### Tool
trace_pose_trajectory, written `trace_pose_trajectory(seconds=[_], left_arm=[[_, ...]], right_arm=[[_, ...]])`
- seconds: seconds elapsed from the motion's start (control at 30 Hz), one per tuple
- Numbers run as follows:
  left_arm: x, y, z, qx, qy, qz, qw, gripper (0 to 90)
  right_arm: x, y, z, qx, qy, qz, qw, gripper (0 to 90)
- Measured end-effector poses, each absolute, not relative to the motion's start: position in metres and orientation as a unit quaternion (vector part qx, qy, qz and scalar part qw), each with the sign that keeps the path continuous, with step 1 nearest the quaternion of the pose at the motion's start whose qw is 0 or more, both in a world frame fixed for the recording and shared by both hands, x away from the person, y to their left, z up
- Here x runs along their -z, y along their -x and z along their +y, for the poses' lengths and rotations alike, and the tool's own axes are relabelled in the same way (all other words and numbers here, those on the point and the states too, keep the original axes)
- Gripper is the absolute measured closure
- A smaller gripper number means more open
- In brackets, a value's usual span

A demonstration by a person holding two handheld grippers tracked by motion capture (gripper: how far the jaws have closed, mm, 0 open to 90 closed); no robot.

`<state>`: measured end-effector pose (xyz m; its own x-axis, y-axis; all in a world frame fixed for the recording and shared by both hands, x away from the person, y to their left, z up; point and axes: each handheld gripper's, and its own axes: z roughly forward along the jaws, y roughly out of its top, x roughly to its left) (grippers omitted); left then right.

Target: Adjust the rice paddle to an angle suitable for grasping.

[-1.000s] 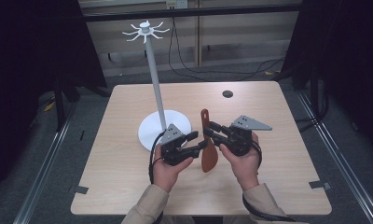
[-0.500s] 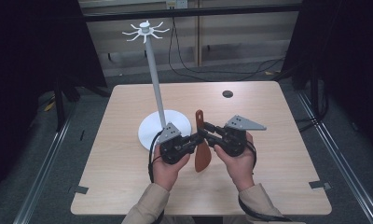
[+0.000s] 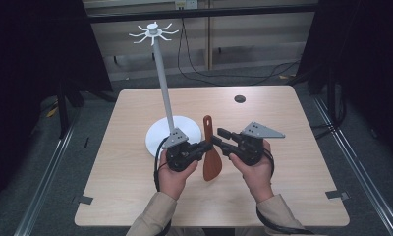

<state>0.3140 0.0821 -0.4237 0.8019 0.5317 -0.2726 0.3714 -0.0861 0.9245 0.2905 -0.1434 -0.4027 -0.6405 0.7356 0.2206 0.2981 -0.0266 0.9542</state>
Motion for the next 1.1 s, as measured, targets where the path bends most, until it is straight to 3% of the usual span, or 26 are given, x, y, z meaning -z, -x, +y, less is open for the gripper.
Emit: trace_pose_trajectory(seconds=[0.6, 0.8, 1.1], left_arm=[[0.414, -0.317, 0.091, -0.067, -0.736, 0.309, 0.599, 82.4], [0.405, -0.318, 0.092, -0.076, -0.739, 0.308, 0.594, 82.4], [0.395, -0.321, 0.094, -0.08, -0.737, 0.304, 0.598, 82.4]], right_arm=[[0.428, -0.274, -0.195, -0.541, -0.415, 0.699, 0.215, 24.3], [0.44, -0.271, -0.203, -0.524, -0.425, 0.707, 0.213, 16.0], [0.453, -0.266, -0.209, -0.507, -0.436, 0.713, 0.212, 11.2]])
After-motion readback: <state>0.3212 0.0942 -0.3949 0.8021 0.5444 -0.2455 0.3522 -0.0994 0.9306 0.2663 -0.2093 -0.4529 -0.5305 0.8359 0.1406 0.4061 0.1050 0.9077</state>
